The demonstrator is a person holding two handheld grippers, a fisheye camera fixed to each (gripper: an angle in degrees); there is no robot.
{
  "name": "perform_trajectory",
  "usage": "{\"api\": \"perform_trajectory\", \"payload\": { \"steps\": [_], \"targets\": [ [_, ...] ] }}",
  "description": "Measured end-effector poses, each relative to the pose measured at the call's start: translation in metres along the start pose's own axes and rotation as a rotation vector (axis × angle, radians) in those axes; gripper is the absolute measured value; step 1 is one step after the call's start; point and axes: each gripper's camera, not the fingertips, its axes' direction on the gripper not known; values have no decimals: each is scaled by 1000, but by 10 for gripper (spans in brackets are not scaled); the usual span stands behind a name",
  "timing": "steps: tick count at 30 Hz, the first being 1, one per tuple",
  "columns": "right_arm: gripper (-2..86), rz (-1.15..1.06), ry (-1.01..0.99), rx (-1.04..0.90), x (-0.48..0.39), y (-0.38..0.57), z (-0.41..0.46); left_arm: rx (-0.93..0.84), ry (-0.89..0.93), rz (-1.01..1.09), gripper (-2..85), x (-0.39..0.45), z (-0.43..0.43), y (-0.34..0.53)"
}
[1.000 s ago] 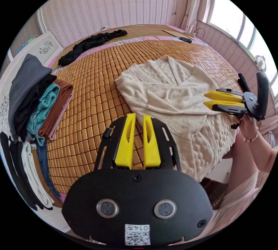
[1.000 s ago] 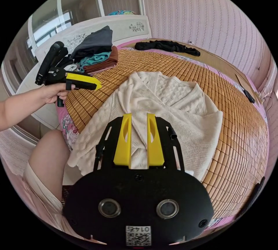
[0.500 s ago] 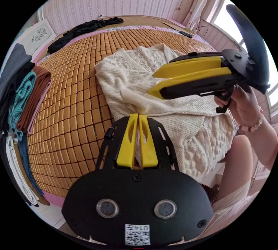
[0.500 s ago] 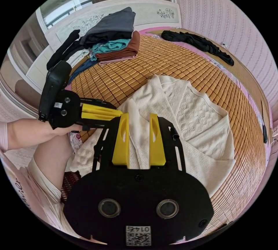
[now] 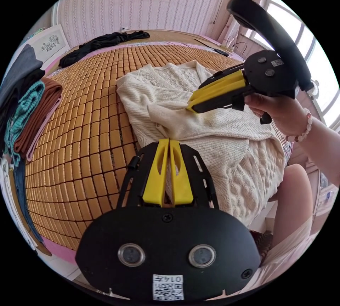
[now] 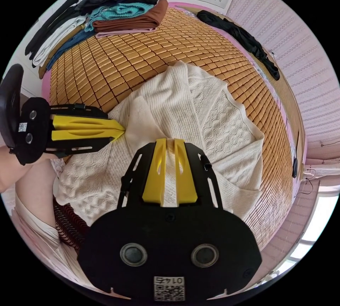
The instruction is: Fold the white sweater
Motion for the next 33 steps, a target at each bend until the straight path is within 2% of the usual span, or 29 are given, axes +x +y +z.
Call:
{"api": "perform_trajectory", "payload": {
  "steps": [16, 21, 28, 33],
  "targets": [
    [47, 45, -55, 35, 36, 2, -33, 28, 64, -19, -9, -36, -25, 5],
    [45, 49, -70, 52, 49, 13, -39, 22, 35, 4, -4, -37, -35, 3],
    [39, 48, -114, 75, 68, 35, -42, 106, 61, -81, 73, -59, -56, -3],
    [32, 54, -126, 63, 78, 46, -34, 21, 43, -70, 68, -59, -29, -25]
  ]
}}
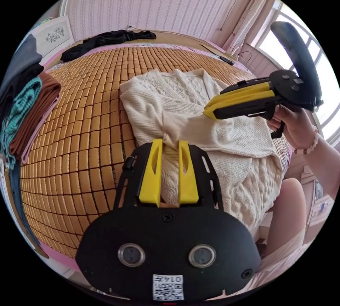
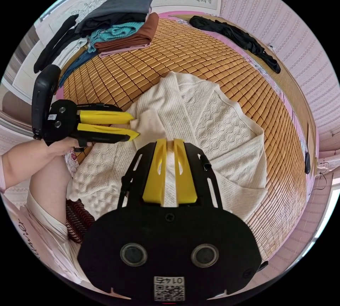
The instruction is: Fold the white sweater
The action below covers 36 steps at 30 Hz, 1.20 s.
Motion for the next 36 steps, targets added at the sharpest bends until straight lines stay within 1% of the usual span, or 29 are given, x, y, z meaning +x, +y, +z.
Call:
{"api": "perform_trajectory", "payload": {
  "steps": [1, 3, 6, 8, 10, 12, 14, 15, 16, 18, 20, 22, 23, 25, 26, 30, 33, 35, 36],
  "targets": [
    [28, -3, 3, -6, 3, 3, 1, 4, -30, 32, 48, 3, 0, -2],
    [19, -1, 4, 5, 7, 7, -2, 11, -33, 25, 27, 2, -7, -4],
    [10, 12, 2, 116, 10, 15, -25, 116, -6, 12, 4, -1, -43, 6],
    [9, 7, -42, 203, 8, 18, -39, 188, -8, -13, -4, -7, -71, 16],
    [13, 0, -65, 217, 6, 18, -39, 227, -11, -14, -5, -13, -84, 21],
    [22, 2, -37, 196, 6, 18, -27, 210, -36, -12, -4, -19, -82, 23],
    [53, 13, -19, 90, 11, 23, 4, 38, -75, -16, 6, -30, -47, 21],
    [64, 13, -24, 62, 13, 26, 9, -8, -76, -31, 16, -34, -38, 21],
    [80, 5, -48, 33, 18, 35, 12, -30, -78, -39, 35, -39, -30, 24],
    [92, 19, -74, 79, 33, 57, 1, 43, -65, -38, 45, -44, -39, 29],
    [98, 103, -24, 152, 70, 94, -18, 94, -73, -48, 57, -55, -54, 27],
    [111, 217, 49, 171, 108, 124, -26, 116, -92, -56, 75, -65, -60, 20],
    [126, 306, 106, 143, 134, 143, -27, 128, -83, -55, 78, -72, -61, 12],
    [136, 408, 148, 107, 169, 168, -25, 131, -33, -67, 88, -83, -58, -5],
    [138, 457, 128, 89, 190, 182, -22, 134, 10, -84, 94, -89, -54, -20],
    [142, 609, 59, 99, 237, 209, -8, 81, 44, -128, 107, -102, -27, -66],
    [140, 703, -20, 65, 266, 222, 15, -11, 66, -202, 109, -115, 3, -93],
    [98, 725, -105, 51, 279, 229, 29, -90, 127, -245, 87, -125, 24, -105],
    [75, 717, -126, 56, 281, 230, 31, -91, 142, -241, 79, -126, 26, -106]
  ]
}}
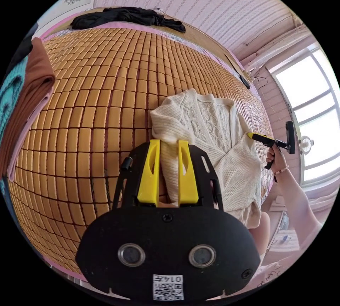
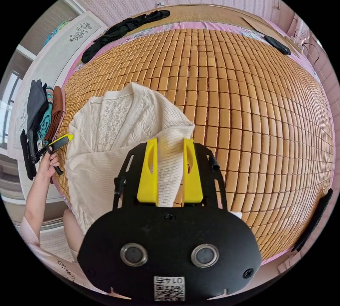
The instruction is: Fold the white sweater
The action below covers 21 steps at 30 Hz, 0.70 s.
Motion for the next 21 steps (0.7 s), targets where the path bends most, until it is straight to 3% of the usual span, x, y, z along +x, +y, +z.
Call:
{"api": "perform_trajectory", "payload": {
  "steps": [6, 10, 15, 18, 21],
  "targets": [
    [16, -4, -60, 76, 23, -1, -18, 26, 58, -8, 30, -5, -10, -16],
    [10, 25, -144, 207, 45, 3, -57, 183, 81, 22, 23, 11, -46, -23],
    [11, -162, -285, 340, 54, 64, -108, 291, 170, 252, 25, 30, -107, 20],
    [15, -344, -283, 302, 53, 133, -118, 224, 237, 353, 29, 28, -124, 88],
    [23, -362, -239, 99, 61, 189, -88, 46, 251, 288, 27, 14, -100, 160]
  ]
}}
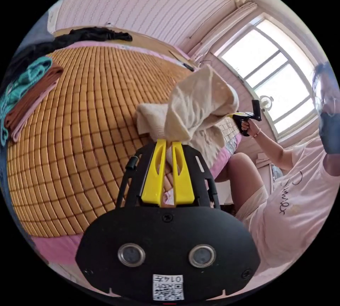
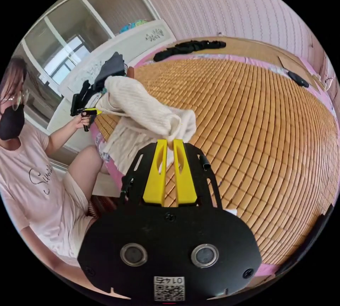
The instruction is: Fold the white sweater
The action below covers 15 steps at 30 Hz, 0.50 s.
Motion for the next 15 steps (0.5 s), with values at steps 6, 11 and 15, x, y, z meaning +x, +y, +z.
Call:
{"api": "perform_trajectory", "payload": {
  "steps": [6, 11, 15],
  "targets": [
    [45, 192, 101, -179, 3, 66, 29, -64, -125, -191, 25, 5, 12, 83],
    [133, 304, 127, -6, -11, 62, 21, -32, -195, -124, 65, 43, 18, 78],
    [170, 387, 77, 50, 0, 44, 38, -23, -233, -137, 82, 49, 37, 67]
  ]
}}
